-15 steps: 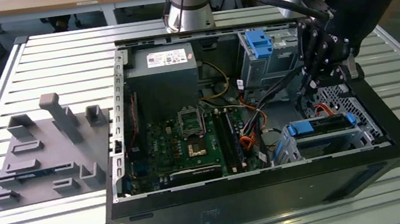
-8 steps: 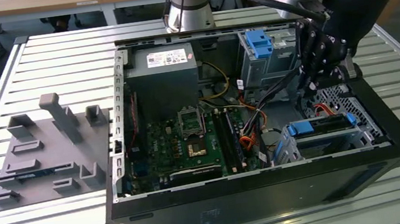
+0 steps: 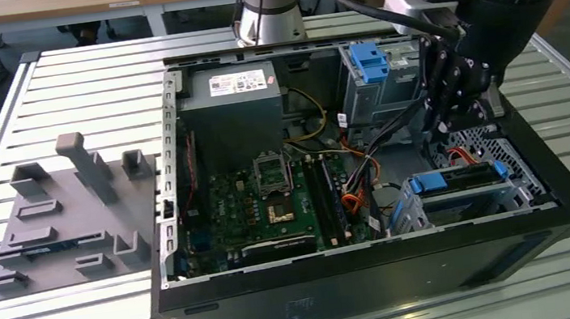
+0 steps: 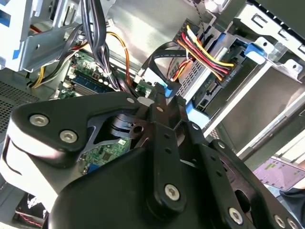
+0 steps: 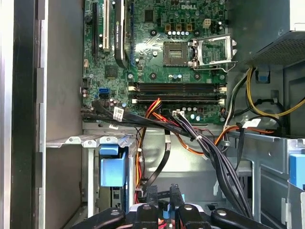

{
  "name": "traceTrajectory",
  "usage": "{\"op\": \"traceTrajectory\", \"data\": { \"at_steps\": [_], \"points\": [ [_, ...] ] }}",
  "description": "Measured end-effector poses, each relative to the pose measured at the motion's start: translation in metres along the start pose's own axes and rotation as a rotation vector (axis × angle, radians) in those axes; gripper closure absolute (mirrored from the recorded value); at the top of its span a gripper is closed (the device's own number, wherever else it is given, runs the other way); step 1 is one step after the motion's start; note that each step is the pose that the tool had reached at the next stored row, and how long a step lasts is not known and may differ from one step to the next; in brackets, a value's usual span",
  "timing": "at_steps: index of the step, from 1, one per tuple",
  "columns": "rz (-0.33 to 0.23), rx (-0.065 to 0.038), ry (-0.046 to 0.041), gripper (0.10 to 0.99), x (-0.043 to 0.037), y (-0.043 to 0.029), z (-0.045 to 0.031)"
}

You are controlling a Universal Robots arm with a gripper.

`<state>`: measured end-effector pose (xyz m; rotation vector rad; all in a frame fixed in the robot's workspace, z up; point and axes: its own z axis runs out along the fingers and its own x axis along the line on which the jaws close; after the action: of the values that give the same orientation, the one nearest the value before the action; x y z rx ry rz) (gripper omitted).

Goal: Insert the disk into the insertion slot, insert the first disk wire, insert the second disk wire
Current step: 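Insert the second disk wire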

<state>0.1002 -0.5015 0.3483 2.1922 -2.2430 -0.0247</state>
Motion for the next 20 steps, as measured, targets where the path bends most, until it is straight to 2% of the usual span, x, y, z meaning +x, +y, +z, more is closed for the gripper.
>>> {"op": "traceTrajectory", "data": {
  "at_steps": [9, 10, 12, 14, 15, 16, 18, 19, 20],
  "points": [
    [0.002, 0.001, 0.0309, 0.855, -0.0003, -0.0006, 0.0047],
    [0.002, 0.001, 0.0342, 0.918, -0.0004, -0.0007, 0.005],
    [0.002, 0.001, 0.0378, 0.941, -0.0005, -0.0009, 0.0055],
    [0.002, 0.001, 0.0377, 0.941, -0.0005, -0.0012, 0.0054],
    [0.002, 0.001, 0.0332, 0.941, -0.0005, -0.0013, 0.0055],
    [0.002, 0.001, 0.0202, 0.941, -0.0004, -0.0015, 0.0055],
    [0.001, 0.0, -0.0154, 0.941, 0.0001, -0.0018, 0.0055],
    [0.001, 0.0, -0.025, 0.941, 0.0004, -0.0018, 0.0056],
    [0.001, -0.001, -0.026, 0.941, 0.0007, -0.0018, 0.0056]
  ]
}}
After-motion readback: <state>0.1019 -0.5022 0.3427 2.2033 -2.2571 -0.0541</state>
